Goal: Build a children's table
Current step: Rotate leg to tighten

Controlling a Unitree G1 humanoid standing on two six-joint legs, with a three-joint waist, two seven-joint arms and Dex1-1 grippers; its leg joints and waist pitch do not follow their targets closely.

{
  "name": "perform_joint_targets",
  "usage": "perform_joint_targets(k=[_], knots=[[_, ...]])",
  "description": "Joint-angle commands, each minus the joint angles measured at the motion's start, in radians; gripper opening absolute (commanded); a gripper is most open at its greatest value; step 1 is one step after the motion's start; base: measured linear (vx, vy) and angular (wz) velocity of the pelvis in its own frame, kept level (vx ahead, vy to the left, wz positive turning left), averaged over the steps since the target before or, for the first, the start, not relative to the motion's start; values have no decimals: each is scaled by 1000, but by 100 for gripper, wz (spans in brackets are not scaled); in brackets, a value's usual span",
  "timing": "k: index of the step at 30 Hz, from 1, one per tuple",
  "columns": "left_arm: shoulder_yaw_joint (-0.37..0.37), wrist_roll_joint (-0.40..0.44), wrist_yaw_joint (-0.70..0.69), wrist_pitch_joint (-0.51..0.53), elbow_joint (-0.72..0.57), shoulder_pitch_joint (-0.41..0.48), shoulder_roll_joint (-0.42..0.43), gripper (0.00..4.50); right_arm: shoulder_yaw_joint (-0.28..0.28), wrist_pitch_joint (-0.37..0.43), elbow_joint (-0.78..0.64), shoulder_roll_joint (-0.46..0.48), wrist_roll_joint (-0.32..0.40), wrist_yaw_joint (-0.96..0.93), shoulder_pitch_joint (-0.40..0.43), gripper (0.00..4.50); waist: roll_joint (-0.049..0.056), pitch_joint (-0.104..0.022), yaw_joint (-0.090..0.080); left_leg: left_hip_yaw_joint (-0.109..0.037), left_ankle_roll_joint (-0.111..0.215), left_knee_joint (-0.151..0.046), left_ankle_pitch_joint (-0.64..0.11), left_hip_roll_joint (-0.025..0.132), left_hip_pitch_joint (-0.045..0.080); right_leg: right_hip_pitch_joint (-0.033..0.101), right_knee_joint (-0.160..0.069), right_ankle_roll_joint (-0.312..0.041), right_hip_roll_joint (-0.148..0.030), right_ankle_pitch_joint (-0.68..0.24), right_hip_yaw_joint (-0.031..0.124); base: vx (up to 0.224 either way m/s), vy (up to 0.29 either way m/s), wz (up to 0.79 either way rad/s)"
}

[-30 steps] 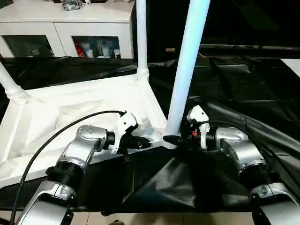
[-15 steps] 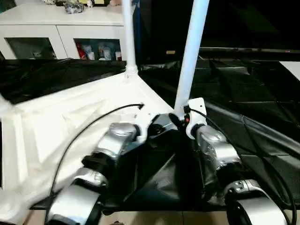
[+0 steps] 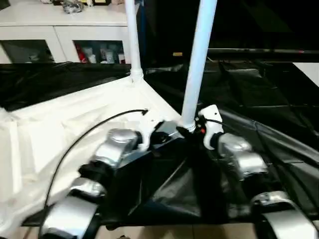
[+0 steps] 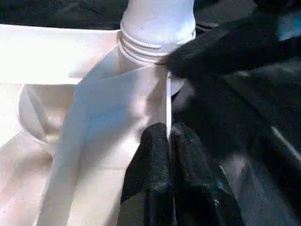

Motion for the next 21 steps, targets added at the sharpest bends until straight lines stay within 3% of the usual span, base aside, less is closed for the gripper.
perform_joint_targets(k=[1,6,8,12,15,16,21], knots=[[-29,-2,-54,-2,-23,13,1,0,33,-4,-42,-3,9,81,4,383,-12,-66,1,-2,70,-54,-190,23,5,58,-70,-187,-57,-185,46,0,0,0],[-70,-69,-322,9,-140,77,101,0,75,5,-95,-102,2,278,29,383,-10,-67,-1,0,99,-48,-162,26,3,57,-56,-240,-55,-96,46,0,0,0],[-66,-73,-322,11,-141,79,103,0,80,6,-93,-104,0,287,30,383,-8,-64,2,3,100,-48,-182,27,8,52,-60,-251,-55,-114,46,0,0,0],[-55,-75,-318,11,-148,87,111,0,108,8,-92,-107,2,322,36,383,-10,-60,7,0,61,-56,-236,29,12,52,-69,-220,-59,-222,48,0,0,0],[-51,-77,-309,13,-155,92,113,0,114,10,-97,-104,2,331,39,350,-12,-61,7,-1,54,-57,-235,29,12,52,-69,-209,-59,-228,48,0,0,0],[-50,-83,-311,17,-166,97,119,0,114,16,-103,-100,5,343,43,338,-20,-61,8,0,56,-56,-224,28,10,53,-67,-206,-60,-223,48,0,0,0],[-42,-84,-294,15,-161,96,114,0,91,21,-91,-75,28,320,45,304,-16,-62,7,0,66,-53,-193,27,8,53,-63,-211,-58,-189,48,0,0,0]])
